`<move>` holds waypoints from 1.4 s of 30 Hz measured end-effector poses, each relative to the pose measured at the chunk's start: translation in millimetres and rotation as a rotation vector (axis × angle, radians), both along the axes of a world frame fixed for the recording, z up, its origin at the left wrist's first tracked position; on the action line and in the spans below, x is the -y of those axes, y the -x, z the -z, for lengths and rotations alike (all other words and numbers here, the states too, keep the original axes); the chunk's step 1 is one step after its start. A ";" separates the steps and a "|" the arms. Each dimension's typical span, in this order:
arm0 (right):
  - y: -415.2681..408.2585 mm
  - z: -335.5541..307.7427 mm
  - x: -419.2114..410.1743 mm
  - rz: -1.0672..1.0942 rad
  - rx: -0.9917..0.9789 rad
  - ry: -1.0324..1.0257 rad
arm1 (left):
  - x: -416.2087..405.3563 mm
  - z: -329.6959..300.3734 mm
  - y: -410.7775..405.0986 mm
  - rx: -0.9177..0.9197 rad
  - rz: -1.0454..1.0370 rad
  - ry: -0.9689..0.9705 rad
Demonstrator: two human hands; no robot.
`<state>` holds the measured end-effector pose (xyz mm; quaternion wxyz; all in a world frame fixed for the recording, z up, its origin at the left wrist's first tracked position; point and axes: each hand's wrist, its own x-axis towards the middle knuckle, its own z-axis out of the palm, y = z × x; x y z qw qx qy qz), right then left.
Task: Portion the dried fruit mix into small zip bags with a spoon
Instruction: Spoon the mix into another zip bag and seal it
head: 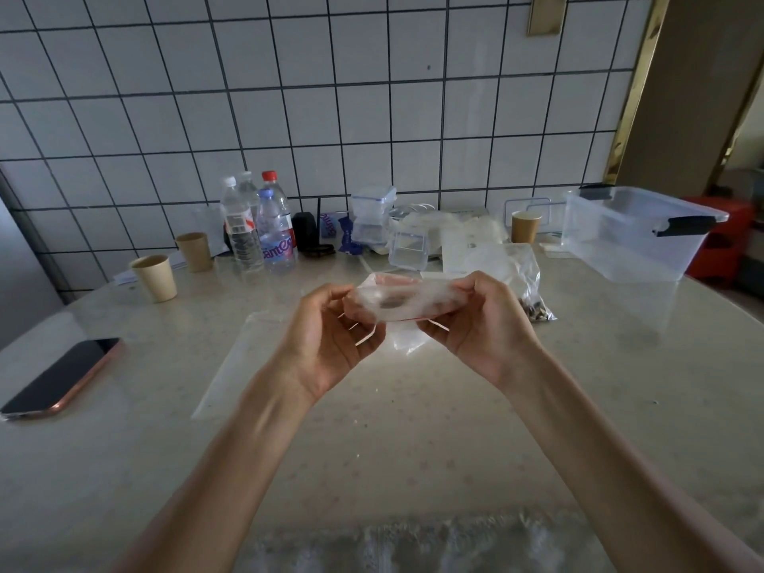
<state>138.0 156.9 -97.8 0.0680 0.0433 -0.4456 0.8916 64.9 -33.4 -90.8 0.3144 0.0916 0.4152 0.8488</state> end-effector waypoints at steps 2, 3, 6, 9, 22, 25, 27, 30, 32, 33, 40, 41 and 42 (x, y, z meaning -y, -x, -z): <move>-1.4 2.2 -1.1 -0.026 -0.008 -0.080 | 0.9 1.8 -0.4 0.048 0.027 -0.021; -1.7 4.1 -2.2 -0.035 -0.015 -0.105 | 0.4 2.8 -1.0 0.058 0.040 -0.034; -3.1 8.3 -6.2 -0.023 -0.034 -0.194 | -0.7 5.5 -3.1 -0.041 0.054 -0.046; -7.1 11.9 -11.3 0.042 -0.029 -0.366 | -2.4 8.4 -4.5 -0.340 -0.064 0.170; 3.5 25.6 15.2 0.672 0.187 -0.440 | -31.2 40.0 2.4 -0.720 -0.680 0.525; 2.2 25.3 3.3 0.690 0.198 -0.297 | -20.2 42.4 7.2 -0.772 -0.748 0.558; 0.8 29.0 -4.0 0.690 0.233 -0.338 | -14.7 44.9 9.2 -0.773 -0.724 0.627; -0.3 38.5 -5.4 0.715 0.303 -0.379 | -14.1 47.1 6.8 -0.631 -0.607 0.581; -1.0 41.9 -5.6 0.658 0.325 -0.291 | -15.0 46.0 5.7 -0.404 -0.488 0.425; -2.0 42.8 -6.4 0.603 0.330 -0.230 | -14.4 45.3 5.5 -0.303 -0.430 0.353; -5.2 47.8 -14.3 0.283 0.234 0.196 | -4.7 39.8 2.4 0.062 -0.091 0.038; -5.5 48.0 -13.1 0.244 0.205 0.219 | -4.5 39.2 1.5 0.073 -0.061 0.014; -6.0 48.5 -11.6 0.209 0.181 0.229 | -4.4 38.5 0.7 0.084 -0.038 -0.013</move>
